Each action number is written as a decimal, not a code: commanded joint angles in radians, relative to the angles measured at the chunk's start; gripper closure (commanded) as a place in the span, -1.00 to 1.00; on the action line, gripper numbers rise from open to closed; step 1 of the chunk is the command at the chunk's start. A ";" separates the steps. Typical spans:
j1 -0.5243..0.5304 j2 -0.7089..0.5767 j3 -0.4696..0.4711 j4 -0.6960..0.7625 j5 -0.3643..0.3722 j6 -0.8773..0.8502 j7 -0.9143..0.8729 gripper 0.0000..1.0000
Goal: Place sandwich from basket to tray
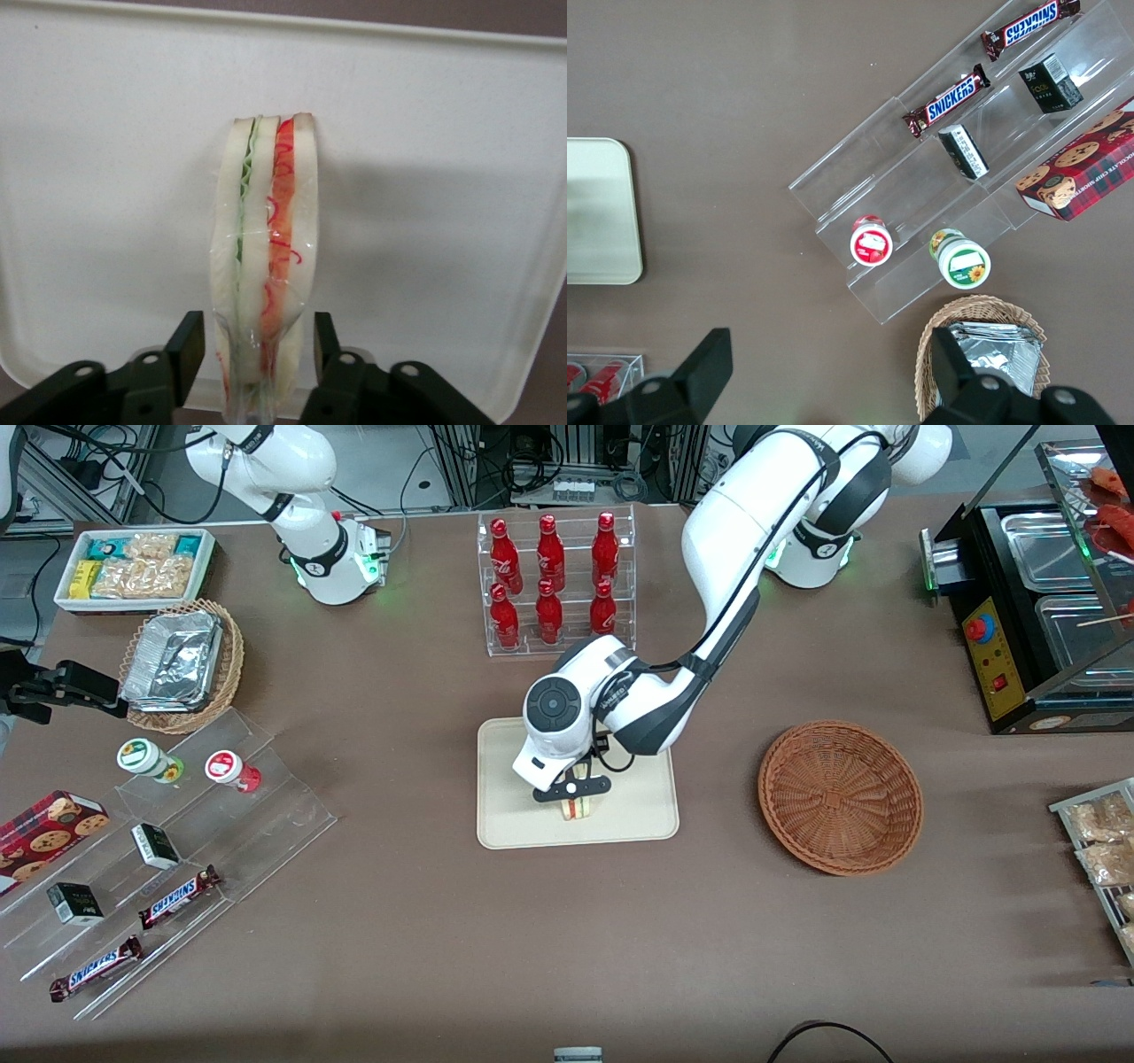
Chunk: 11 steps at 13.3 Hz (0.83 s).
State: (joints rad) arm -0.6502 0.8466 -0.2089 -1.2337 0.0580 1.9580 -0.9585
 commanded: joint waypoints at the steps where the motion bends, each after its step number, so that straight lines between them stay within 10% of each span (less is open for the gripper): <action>1: 0.003 -0.093 0.005 -0.003 0.005 -0.077 -0.003 -1.00; 11: 0.167 -0.311 0.009 -0.010 -0.040 -0.255 0.227 -1.00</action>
State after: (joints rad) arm -0.5222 0.5933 -0.2000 -1.2001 0.0293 1.7328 -0.7626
